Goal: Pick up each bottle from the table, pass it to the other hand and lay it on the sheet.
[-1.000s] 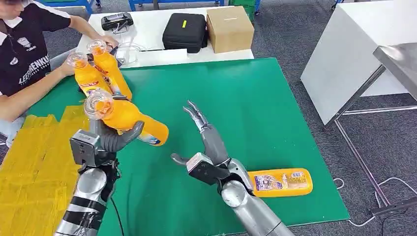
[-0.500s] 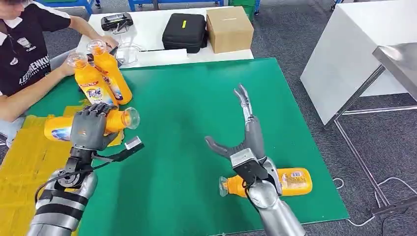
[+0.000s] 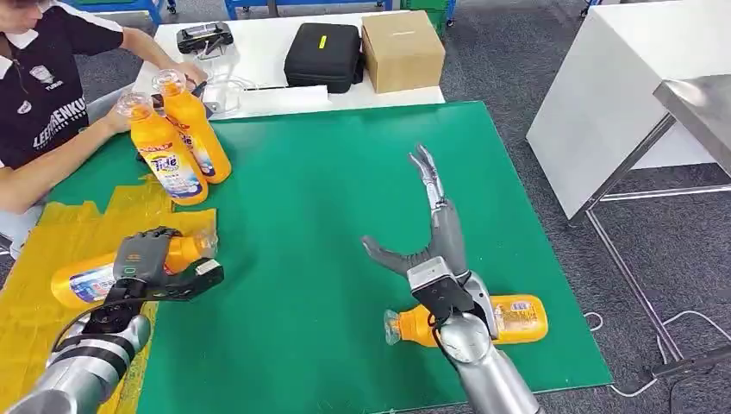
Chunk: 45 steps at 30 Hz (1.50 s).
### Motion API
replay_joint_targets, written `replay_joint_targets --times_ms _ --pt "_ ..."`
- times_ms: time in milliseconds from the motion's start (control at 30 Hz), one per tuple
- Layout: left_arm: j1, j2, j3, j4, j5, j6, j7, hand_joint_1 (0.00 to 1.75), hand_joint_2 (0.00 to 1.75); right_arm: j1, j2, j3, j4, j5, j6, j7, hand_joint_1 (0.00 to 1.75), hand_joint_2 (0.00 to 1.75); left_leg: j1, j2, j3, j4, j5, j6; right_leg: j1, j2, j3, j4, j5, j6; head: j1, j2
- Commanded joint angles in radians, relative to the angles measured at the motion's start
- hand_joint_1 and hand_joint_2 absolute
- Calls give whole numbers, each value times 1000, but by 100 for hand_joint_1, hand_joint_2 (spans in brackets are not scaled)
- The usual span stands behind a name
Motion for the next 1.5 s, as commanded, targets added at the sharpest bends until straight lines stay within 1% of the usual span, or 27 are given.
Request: replay_joint_targets --times_ms 33,133,200,267,367,400,433,533,867,933,967,1067,1167,1367,1500 --pt "-24 -19 63 151 40 -4 -2 0 175 -39 -15 9 57 -6 8 10 0 175 1 1 5 0 -1 -1 1 2 4 -1 0 -2 0 0" --pt "-10 -33 101 127 83 33 -38 0 175 -32 -13 6 63 -5 7 13 0 175 1 0 6 -1 -1 -1 1 2 6 -2 0 -2 0 0" --pt "5 -39 119 97 101 98 -64 0 175 -25 -13 7 64 -5 4 12 0 175 1 0 7 -1 -1 0 1 1 6 -1 0 -1 0 0" --pt "14 -46 131 77 121 122 -86 0 175 -22 -14 9 67 -4 4 12 0 175 0 0 6 -1 0 0 0 1 6 -1 0 -1 0 0" --pt "36 -69 159 27 190 151 -160 0 175 -18 -20 16 72 11 1 12 0 175 1 -2 7 -1 -1 0 1 -1 6 -2 0 -1 0 0" --pt "52 -82 171 -7 236 160 -206 0 175 -16 -24 19 71 25 -3 14 0 175 2 -2 7 0 -1 0 2 0 7 -2 -1 -1 0 0" --pt "54 -85 170 -12 238 156 -208 0 175 -14 -24 19 69 26 -4 14 0 175 0 -2 6 0 0 0 0 -1 6 -1 0 0 0 0" --pt "56 -88 169 -14 238 156 -207 0 175 -13 -24 19 69 26 -4 14 0 175 1 -3 7 0 -1 0 1 -2 7 -2 -1 -1 0 0" --pt "57 -85 169 -17 239 153 -207 0 175 -14 -24 18 67 26 -5 14 0 175 1 -2 5 0 -1 0 1 -1 6 -1 0 -1 0 0" --pt "82 -104 178 -75 314 163 -287 0 175 -12 -36 29 67 60 -2 26 0 175 1 -2 5 0 0 0 0 -1 5 -1 0 -1 0 0" --pt "101 -115 172 -120 337 162 -307 0 175 -10 -44 35 65 83 -2 32 0 175 1 -2 6 0 -1 0 1 -1 6 -2 0 -1 0 0" --pt "148 -129 148 -236 366 129 -313 0 175 -3 -68 59 52 138 6 38 0 175 0 -3 5 0 0 0 0 -2 5 -1 -1 0 0 0" --pt "172 -125 126 -293 388 90 -303 0 175 2 -89 76 36 173 17 43 0 175 1 -3 6 0 -1 0 1 -2 7 -2 -1 -1 0 0" --pt "165 -110 108 -256 372 78 -284 0 175 -1 -108 82 27 198 29 48 0 175 0 -2 4 0 0 0 0 -1 4 -1 0 -1 0 0" --pt "157 -110 102 -234 365 90 -280 0 175 -4 -109 82 32 201 34 51 0 175 1 -3 5 1 -1 0 1 -2 6 -1 -1 -2 0 0"
